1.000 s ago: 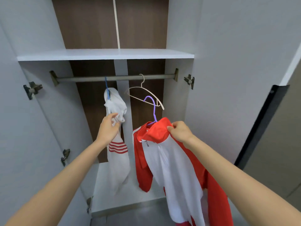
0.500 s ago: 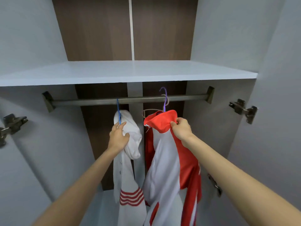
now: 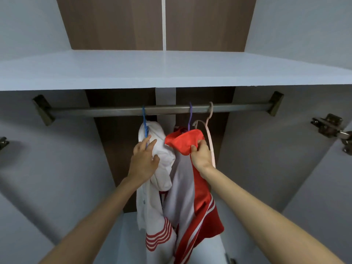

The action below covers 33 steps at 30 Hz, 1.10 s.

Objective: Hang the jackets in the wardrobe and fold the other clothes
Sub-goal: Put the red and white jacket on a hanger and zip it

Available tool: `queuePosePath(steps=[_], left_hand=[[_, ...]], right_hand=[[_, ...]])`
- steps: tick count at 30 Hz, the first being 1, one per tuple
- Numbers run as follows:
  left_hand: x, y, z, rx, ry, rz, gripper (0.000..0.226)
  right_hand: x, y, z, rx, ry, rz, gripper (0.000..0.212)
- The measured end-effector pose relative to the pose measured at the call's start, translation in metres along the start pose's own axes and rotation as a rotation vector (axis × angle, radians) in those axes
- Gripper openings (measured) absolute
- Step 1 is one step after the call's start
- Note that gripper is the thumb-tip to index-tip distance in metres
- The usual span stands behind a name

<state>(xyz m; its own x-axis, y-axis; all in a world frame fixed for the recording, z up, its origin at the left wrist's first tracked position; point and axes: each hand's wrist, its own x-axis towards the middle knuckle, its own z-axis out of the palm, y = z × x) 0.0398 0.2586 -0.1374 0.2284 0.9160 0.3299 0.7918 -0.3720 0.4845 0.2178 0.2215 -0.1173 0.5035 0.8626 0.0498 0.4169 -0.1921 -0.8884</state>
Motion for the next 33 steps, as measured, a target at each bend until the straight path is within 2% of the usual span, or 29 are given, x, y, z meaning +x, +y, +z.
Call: queuePosePath(steps=[2, 5, 8, 14, 17, 25, 33], left_hand=[[0.0, 0.001, -0.002, 0.062, -0.006, -0.01, 0.056], [-0.004, 0.006, -0.005, 0.162, -0.026, -0.005, 0.056], [-0.013, 0.022, -0.01, 0.195, -0.029, 0.043, 0.056], [-0.049, 0.067, -0.033, 0.036, 0.025, 0.178, 0.054], [-0.078, 0.093, -0.042, -0.023, 0.007, 0.215, 0.053], [-0.207, 0.16, -0.025, 0.021, -0.071, 0.273, 0.048], [-0.364, 0.224, -0.018, 0.096, -0.189, 0.347, 0.049]], right_hand=[[0.001, 0.002, -0.003, -0.029, -0.034, 0.006, 0.023], [0.001, 0.0, -0.012, -0.058, -0.112, 0.008, 0.031], [-0.009, -0.006, -0.028, -0.089, -0.125, -0.062, 0.035], [-0.054, -0.008, -0.075, -0.086, -0.099, -0.286, 0.024], [-0.089, 0.001, -0.106, -0.123, -0.092, -0.33, 0.021], [-0.223, 0.075, -0.192, -0.289, -0.03, -0.311, 0.021], [-0.376, 0.141, -0.279, -0.436, -0.078, -0.217, 0.023]])
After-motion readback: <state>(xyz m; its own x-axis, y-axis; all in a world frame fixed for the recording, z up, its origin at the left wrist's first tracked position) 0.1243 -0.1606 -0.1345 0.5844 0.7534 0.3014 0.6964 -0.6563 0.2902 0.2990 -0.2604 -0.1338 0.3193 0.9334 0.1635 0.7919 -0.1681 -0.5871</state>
